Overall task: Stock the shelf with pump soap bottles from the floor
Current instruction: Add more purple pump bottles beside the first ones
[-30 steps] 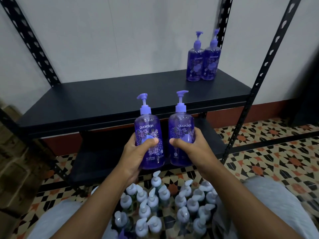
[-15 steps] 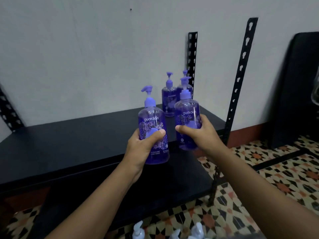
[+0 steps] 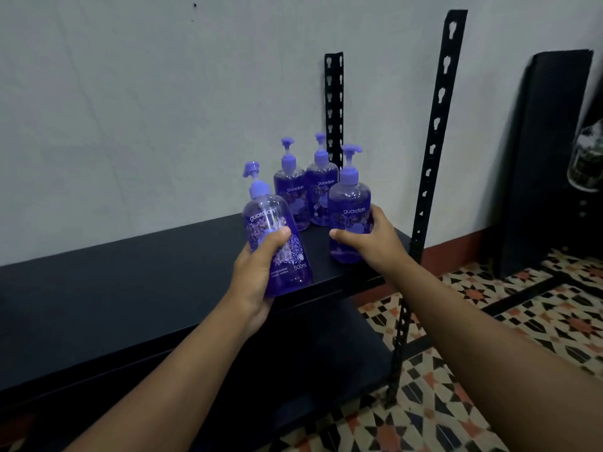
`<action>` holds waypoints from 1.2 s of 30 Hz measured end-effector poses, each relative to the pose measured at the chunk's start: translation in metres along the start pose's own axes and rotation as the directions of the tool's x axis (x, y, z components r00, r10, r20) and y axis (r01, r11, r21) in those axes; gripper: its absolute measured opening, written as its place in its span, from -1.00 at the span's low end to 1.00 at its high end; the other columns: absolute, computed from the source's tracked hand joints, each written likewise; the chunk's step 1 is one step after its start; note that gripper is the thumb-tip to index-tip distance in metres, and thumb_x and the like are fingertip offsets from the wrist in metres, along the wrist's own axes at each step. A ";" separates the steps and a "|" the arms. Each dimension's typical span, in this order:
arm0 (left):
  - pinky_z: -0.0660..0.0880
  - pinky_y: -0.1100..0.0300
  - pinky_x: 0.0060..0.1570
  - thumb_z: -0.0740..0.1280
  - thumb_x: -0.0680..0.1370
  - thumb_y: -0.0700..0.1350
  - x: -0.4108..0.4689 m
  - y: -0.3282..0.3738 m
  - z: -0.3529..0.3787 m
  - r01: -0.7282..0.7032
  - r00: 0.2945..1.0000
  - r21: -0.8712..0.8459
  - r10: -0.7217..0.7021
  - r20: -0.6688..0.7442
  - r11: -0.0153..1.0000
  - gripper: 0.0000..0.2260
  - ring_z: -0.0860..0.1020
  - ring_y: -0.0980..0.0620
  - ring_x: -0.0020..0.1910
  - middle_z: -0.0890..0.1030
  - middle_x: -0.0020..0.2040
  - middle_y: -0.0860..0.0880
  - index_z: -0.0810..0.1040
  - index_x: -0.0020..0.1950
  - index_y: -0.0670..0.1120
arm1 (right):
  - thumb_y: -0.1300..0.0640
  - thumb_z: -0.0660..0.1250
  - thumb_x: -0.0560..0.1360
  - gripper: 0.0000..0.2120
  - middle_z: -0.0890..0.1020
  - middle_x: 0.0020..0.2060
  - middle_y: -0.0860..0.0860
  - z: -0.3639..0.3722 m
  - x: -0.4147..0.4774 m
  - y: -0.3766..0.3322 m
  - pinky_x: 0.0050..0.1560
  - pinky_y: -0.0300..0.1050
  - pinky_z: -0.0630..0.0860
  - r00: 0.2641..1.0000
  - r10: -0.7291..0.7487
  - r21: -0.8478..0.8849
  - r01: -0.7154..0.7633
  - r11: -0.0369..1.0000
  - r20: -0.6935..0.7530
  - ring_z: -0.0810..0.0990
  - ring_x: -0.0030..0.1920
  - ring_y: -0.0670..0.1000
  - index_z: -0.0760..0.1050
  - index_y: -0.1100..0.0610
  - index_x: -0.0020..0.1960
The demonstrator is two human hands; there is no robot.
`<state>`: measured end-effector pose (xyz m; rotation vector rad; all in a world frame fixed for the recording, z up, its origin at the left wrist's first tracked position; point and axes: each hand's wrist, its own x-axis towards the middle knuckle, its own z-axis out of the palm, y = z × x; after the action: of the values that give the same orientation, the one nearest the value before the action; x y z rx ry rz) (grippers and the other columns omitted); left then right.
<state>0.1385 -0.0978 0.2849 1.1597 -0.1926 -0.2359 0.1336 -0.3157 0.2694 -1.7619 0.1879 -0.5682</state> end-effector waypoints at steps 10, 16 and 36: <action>0.62 -0.09 0.08 0.50 0.47 -0.03 0.003 -0.010 -0.007 -0.001 0.999 0.021 0.002 -0.042 1.000 -0.58 0.67 -0.12 0.02 0.69 0.11 -0.17 0.58 0.31 -0.09 | -0.10 0.68 0.23 -0.14 0.49 0.32 0.06 0.000 0.001 0.011 0.26 0.07 0.53 0.996 0.081 -0.388 -0.091 0.917 -0.042 0.52 0.29 0.11 0.32 0.10 0.37; 0.63 -0.09 0.10 0.54 0.40 0.03 0.007 -0.013 -0.005 0.023 0.998 0.016 -0.022 -0.060 1.000 -0.48 0.68 -0.13 0.06 0.70 0.16 -0.17 0.58 0.32 -0.09 | -0.26 0.62 0.24 -0.08 0.49 0.38 0.04 0.014 0.026 0.007 0.36 0.25 0.42 0.989 0.137 -0.509 -0.144 0.849 -0.051 0.47 0.37 0.18 0.31 0.05 0.44; 0.64 -0.04 0.03 0.49 0.51 -0.01 0.009 -0.013 -0.003 0.043 0.999 0.052 -0.041 -0.036 0.998 -0.65 0.70 -0.04 -0.03 0.73 0.03 -0.08 0.59 0.26 -0.05 | -0.34 0.56 0.15 -0.08 0.54 0.34 0.04 0.030 0.067 0.007 0.32 0.29 0.44 0.959 0.281 -0.530 -0.263 0.806 -0.049 0.48 0.35 0.21 0.34 -0.05 0.40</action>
<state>0.1470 -0.1024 0.2724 1.2203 -0.1444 -0.2489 0.2070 -0.3190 0.2756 -2.2298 0.6183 -0.2858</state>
